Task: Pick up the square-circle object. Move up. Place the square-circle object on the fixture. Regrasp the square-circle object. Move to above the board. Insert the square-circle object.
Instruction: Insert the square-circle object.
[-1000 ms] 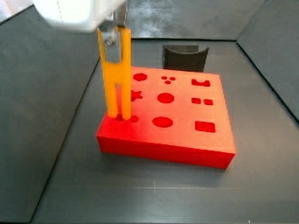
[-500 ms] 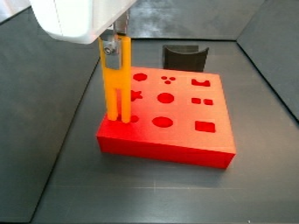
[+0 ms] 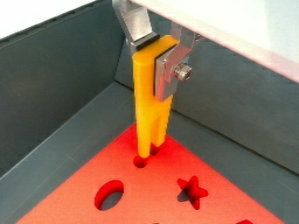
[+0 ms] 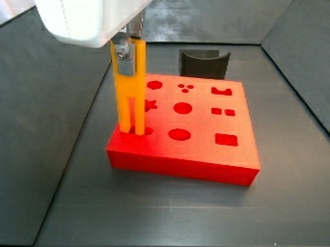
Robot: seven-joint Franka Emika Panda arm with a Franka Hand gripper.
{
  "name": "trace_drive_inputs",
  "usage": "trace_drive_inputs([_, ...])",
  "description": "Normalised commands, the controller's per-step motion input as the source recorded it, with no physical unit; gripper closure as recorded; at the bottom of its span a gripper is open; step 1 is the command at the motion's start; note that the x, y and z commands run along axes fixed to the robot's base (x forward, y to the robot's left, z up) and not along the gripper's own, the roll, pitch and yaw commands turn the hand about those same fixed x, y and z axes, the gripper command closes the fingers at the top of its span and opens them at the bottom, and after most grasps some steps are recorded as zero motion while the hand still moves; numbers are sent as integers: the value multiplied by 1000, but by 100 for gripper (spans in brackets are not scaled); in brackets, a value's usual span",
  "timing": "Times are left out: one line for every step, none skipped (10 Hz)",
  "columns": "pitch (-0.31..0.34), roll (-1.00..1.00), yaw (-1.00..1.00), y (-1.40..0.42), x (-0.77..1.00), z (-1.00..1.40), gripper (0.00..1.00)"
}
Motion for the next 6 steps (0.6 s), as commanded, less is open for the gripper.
trace_drive_inputs([-73, 66, -17, 0, 177, -343, 100])
trace_drive_inputs([-140, 51, -29, 0, 203, -340, 100])
trace_drive_inputs([-196, 16, -14, 0, 91, -340, 100])
trace_drive_inputs([-246, 0, -3, 0, 0, -343, 100])
trace_drive_inputs([-226, 30, 0, -23, -11, -317, 100])
trace_drive_inputs([-194, 56, 0, 0, -100, -306, 100])
